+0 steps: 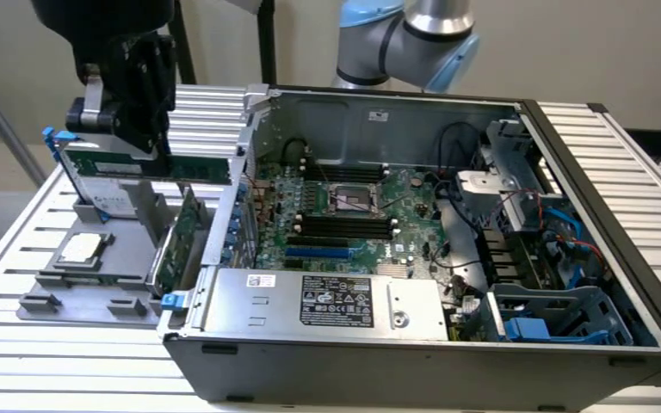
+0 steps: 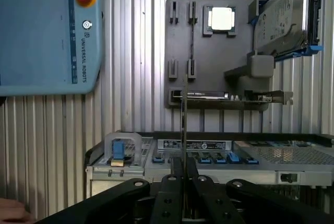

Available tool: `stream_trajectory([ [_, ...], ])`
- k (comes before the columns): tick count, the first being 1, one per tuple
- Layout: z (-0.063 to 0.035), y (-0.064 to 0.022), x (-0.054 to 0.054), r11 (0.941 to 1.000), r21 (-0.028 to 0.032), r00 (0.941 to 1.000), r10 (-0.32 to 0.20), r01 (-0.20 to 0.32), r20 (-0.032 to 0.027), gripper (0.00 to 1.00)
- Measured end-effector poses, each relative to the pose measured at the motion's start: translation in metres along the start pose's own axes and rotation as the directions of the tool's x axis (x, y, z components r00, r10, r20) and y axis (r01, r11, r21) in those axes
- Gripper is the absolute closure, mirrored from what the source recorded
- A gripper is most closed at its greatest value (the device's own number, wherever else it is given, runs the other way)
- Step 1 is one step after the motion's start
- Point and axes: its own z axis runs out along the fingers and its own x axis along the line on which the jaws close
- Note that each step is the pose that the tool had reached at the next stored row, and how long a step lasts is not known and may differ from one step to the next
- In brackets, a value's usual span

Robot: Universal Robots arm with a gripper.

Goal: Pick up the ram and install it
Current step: 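Pick up the ram and move it above insertion slot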

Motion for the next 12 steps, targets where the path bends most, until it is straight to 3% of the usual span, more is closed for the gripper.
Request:
stream_trajectory([
  [6, -0.0009, -0.0263, -0.002, 1.0, 0.0, 1.0, 0.0, 0.0, 0.0, 0.86],
  [12, -0.0013, -0.0502, -0.012, 1.0, 0.0, 1.0, 0.0, 0.0, -0.0001, 0.86],
])
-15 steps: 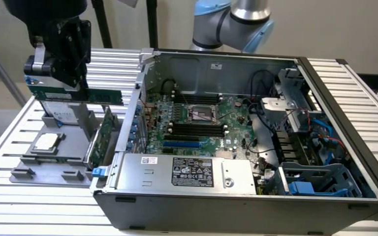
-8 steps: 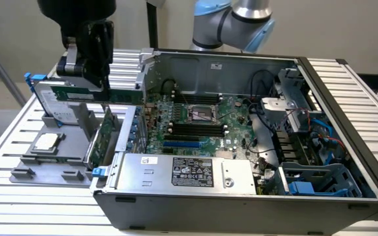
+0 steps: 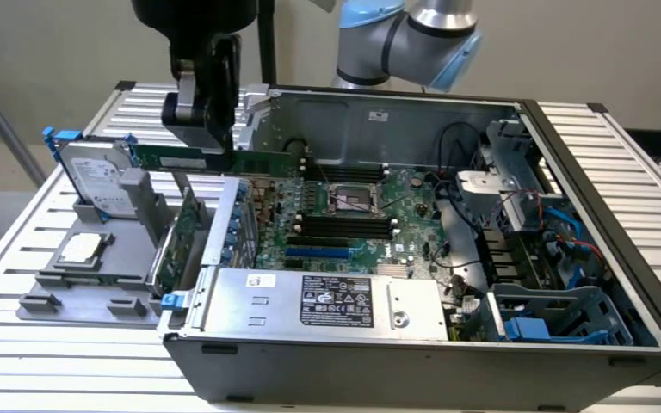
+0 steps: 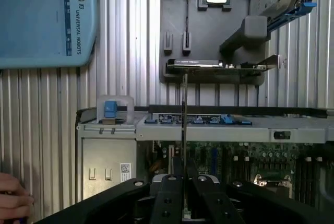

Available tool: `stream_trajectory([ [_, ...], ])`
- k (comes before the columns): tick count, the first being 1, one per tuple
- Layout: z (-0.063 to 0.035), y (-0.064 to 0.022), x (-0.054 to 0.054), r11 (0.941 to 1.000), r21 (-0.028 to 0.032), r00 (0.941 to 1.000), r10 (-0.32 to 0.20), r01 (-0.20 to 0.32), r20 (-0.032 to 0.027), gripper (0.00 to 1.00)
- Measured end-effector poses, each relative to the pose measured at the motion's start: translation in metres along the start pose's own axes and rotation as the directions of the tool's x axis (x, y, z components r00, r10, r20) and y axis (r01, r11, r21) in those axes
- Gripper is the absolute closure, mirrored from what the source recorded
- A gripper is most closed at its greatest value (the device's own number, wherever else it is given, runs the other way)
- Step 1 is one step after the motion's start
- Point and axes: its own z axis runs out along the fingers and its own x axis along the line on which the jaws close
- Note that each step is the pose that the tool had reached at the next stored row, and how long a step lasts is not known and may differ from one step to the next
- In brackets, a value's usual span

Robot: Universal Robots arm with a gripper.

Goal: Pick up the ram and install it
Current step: 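Pick up the ram and move it above insertion slot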

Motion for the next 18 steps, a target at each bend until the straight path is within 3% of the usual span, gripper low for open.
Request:
stream_trajectory([
  [8, 0.0004, -0.0292, -0.016, 1.0, 0.0001, 1.0, 0.0, 0.0, 0.0001, 0.86],
  [18, 0.0036, -0.0616, -0.044, 1.0, 0.0, 1.0, 0.0, 0.0, -0.0003, 0.86],
])
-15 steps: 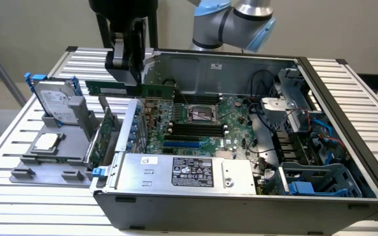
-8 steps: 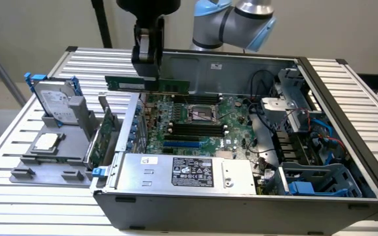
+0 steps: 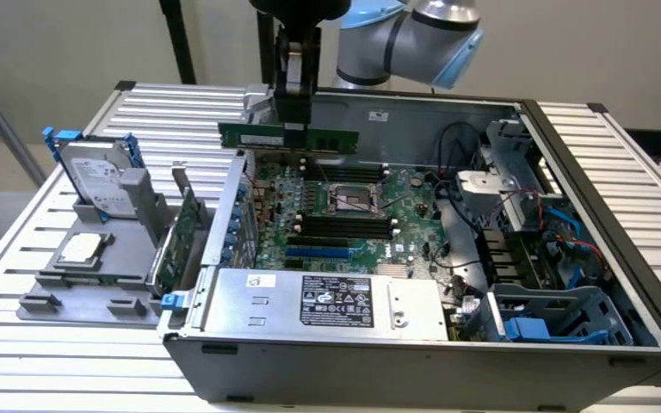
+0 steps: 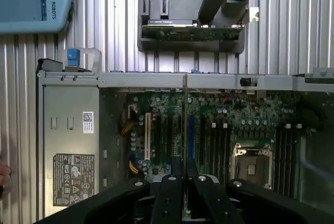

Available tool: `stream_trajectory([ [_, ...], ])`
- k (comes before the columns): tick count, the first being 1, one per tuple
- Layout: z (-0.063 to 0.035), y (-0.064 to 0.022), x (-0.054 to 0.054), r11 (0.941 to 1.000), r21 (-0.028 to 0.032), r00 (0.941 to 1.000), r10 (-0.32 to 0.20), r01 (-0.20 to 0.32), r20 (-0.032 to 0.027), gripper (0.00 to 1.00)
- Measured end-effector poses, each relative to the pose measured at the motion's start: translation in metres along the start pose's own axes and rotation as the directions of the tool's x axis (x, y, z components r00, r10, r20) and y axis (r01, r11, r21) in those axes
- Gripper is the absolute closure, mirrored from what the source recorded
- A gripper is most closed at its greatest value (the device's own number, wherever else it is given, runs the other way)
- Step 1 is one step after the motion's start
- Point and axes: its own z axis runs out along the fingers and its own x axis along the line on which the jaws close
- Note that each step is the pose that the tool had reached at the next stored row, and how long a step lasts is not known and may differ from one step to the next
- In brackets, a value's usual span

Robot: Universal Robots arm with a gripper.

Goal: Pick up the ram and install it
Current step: 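Pick up the ram and move it above insertion slot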

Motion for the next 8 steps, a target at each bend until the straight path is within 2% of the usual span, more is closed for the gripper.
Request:
stream_trajectory([
  [8, 0.006, -0.0255, -0.025, 1.0, 0.0, 1.0, 0.0, 0.0, -0.0004, 0.86],
])
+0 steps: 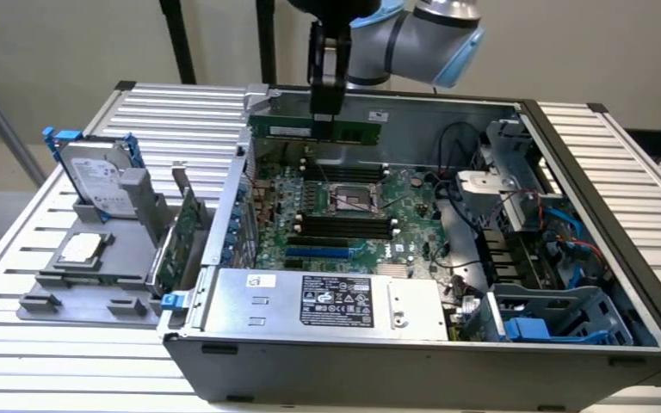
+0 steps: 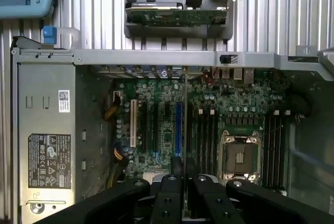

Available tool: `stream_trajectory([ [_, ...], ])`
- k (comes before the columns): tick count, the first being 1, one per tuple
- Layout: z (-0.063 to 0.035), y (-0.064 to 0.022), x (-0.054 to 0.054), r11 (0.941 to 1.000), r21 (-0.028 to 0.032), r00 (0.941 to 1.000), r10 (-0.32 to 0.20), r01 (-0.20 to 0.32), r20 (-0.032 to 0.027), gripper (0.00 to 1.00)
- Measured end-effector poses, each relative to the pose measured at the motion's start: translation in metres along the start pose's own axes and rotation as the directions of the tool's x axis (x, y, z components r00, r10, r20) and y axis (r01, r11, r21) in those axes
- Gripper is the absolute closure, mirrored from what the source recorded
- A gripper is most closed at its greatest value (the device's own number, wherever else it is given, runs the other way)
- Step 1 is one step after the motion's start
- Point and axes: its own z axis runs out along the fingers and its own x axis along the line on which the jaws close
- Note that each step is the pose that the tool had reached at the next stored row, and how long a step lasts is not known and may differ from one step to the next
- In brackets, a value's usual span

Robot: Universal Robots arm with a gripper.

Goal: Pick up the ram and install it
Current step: 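Pick up the ram and move it above insertion slot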

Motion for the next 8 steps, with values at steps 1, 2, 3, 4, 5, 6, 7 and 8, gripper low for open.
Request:
stream_trajectory([
  [1, 0.001, -0.0034, -0.003, 1.0, 0.0, 1.0, 0.0, 0.0, -0.0001, 0.86],
  [2, 0.0022, -0.007, -0.006, 1.0, 0.0, 1.0, 0.0, 0.0, 0.0, 0.86],
  [3, 0.0033, -0.0106, -0.009, 1.0, 0.0, 1.0, 0.0, 0.0, 0.0, 0.86],
  [4, 0.0046, -0.0144, -0.012, 1.0, 0.0, 1.0, 0.0, 0.0, -0.0001, 0.86],
  [5, 0.0061, -0.0182, -0.015, 1.0, 0.0, 1.0, 0.0, 0.0, 0.0, 0.86],
  [6, 0.0075, -0.0221, -0.018, 1.0, 0.0, 1.0, 0.0, 0.0, -0.0001, 0.86],
  [7, 0.0091, -0.0262, -0.02, 1.0, 0.0, 1.0, 0.0, 0.0, 0.0, 0.86],
  [8, 0.0107, -0.0305, -0.022, 1.0, 0.0, 1.0, 0.0, 0.0, 0.0, 0.86],
])
